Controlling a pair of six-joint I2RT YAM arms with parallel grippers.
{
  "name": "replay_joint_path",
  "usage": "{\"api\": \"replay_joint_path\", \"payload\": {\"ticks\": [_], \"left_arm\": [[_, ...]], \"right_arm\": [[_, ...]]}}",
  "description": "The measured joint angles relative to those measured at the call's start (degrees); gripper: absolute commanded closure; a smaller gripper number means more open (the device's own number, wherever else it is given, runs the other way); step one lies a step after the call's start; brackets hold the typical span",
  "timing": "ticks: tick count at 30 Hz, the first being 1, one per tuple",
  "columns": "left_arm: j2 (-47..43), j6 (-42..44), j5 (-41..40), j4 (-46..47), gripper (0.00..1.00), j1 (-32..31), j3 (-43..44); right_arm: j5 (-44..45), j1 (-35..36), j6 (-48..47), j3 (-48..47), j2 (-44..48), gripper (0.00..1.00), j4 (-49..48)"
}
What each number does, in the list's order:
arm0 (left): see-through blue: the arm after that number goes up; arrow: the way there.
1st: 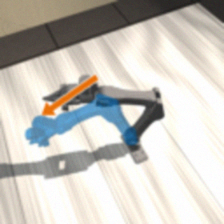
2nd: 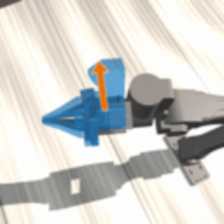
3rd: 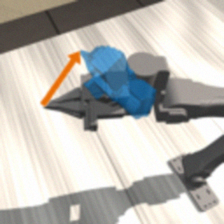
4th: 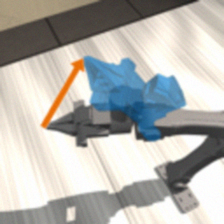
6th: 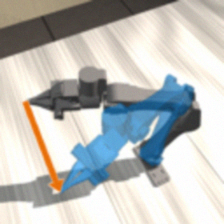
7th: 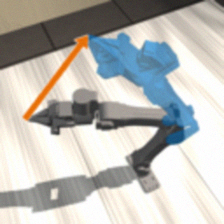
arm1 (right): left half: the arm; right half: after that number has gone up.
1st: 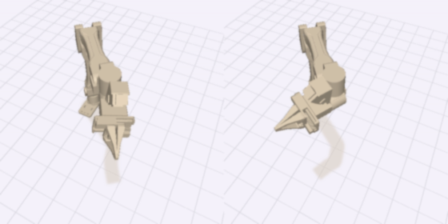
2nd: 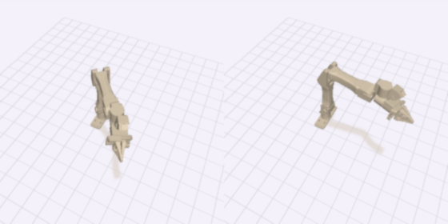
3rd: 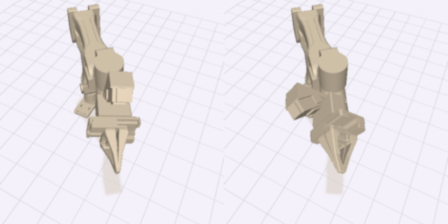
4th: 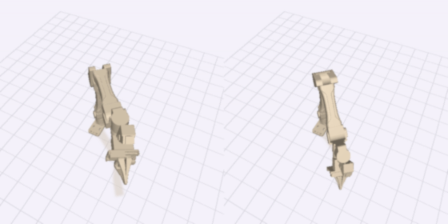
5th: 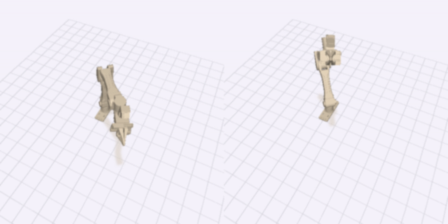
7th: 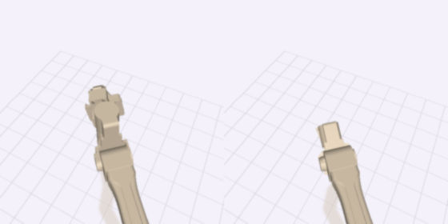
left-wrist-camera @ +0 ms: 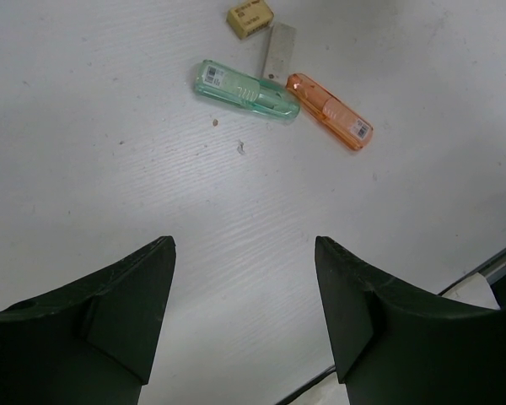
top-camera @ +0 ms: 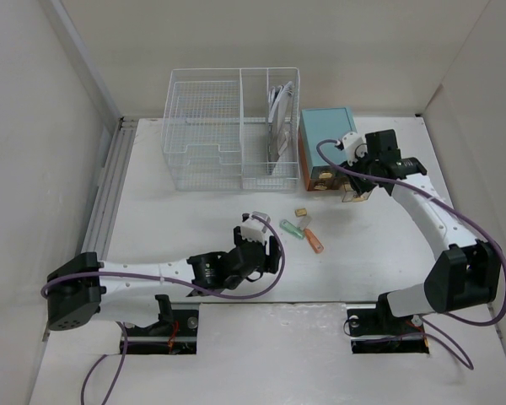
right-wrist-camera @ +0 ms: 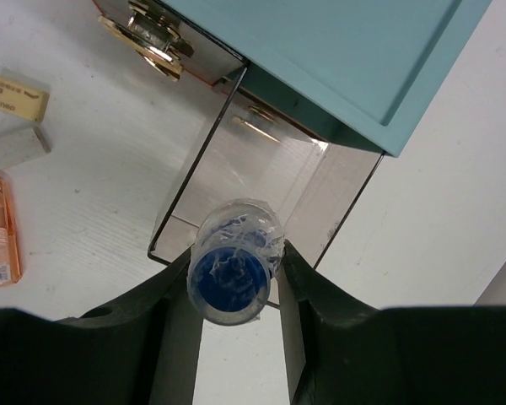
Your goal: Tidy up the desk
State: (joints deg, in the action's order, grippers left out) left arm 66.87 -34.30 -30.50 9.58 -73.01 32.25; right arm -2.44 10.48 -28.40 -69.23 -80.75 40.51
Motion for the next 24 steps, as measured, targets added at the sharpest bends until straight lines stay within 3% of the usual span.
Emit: {"api": "replay_joint_path", "payload": {"ticks": [24], "left_arm": [[-1.03,0.0,-0.07,0.0,0.37,0.0,-0.74]], "right_arm": [[-1.88,-0.9,-3.61,-2.19,-1.95,1.0,2.45]]}}
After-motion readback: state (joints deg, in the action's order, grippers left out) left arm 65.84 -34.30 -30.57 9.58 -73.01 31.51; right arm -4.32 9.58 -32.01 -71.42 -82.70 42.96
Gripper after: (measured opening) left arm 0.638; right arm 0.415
